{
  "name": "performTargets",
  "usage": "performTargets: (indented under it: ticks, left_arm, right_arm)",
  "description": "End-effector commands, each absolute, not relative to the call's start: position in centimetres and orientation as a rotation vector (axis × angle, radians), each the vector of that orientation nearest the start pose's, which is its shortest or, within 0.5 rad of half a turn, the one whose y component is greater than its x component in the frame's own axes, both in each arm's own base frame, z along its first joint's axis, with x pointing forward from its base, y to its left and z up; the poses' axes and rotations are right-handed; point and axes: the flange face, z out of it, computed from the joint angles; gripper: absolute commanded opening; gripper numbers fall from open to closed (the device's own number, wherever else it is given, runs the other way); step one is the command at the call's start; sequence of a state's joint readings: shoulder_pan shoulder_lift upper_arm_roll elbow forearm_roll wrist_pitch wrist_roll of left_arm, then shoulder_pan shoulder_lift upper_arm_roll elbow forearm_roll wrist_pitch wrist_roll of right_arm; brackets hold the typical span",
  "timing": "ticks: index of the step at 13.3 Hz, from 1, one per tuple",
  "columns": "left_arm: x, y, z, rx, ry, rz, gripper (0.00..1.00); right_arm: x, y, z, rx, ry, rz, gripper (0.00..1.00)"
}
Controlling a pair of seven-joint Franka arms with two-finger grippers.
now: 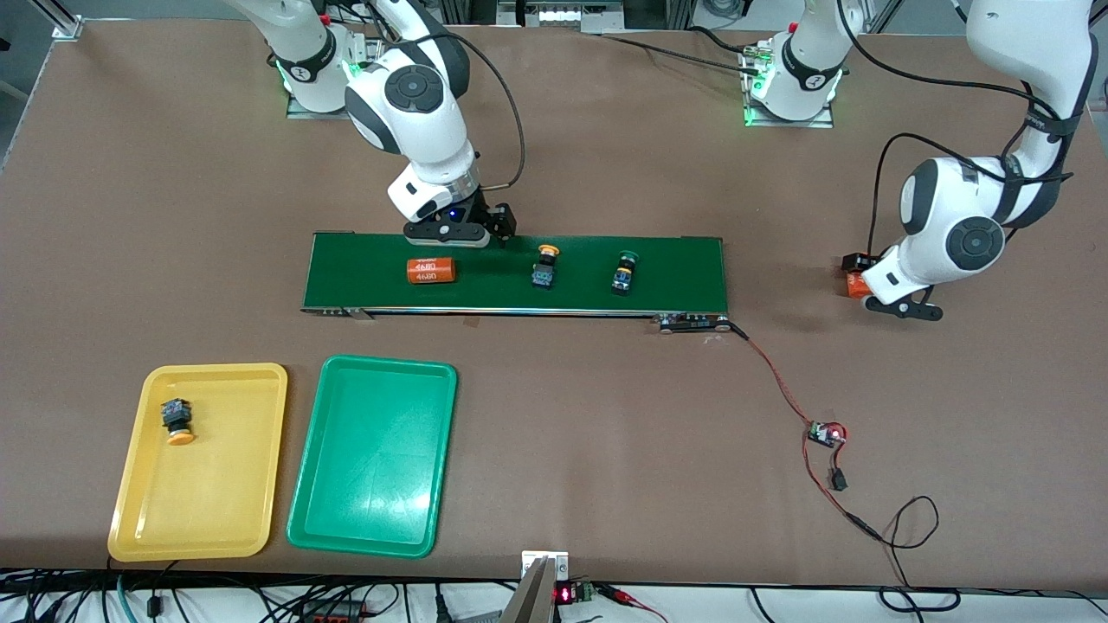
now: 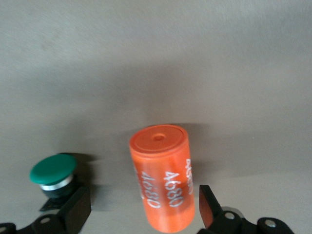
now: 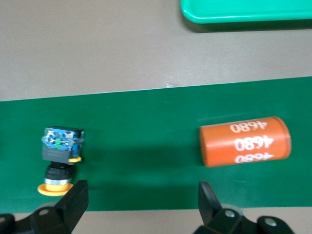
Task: Sort buttons by color to trays
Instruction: 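Grasp a second orange battery with the left gripper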
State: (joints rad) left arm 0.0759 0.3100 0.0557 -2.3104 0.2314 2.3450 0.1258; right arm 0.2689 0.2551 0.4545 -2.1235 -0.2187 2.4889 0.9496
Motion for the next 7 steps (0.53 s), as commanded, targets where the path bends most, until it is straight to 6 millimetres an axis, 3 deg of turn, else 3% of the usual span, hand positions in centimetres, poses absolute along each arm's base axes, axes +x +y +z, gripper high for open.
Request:
performTargets:
  ticks: [1, 3, 5, 7]
  left_arm:
    - [48.5, 6.7, 18.9, -3.001, 0.261, 0.41, 0.86]
    - [48.2, 6.8, 17.4, -3.004, 0.257, 0.433, 0.63]
    - [48.7, 6.5, 16.0, -3.039, 0.221, 0.364, 0.32]
    - [49.6, 5.7, 17.1, -3.041, 0.242, 0.318, 0.12]
  right_arm:
    - [44.8, 39.0, 31.0, -3.052, 0.141, -0.185, 1.0]
    - [45.4, 38.2, 30.3, -3.063, 0.151, -0.178, 1.0]
    - [45.7, 38.0, 29.2, -3.07, 0.162, -0.154, 1.0]
    - [46.3, 38.0, 29.4, -3.072, 0.153, -0.173, 1.0]
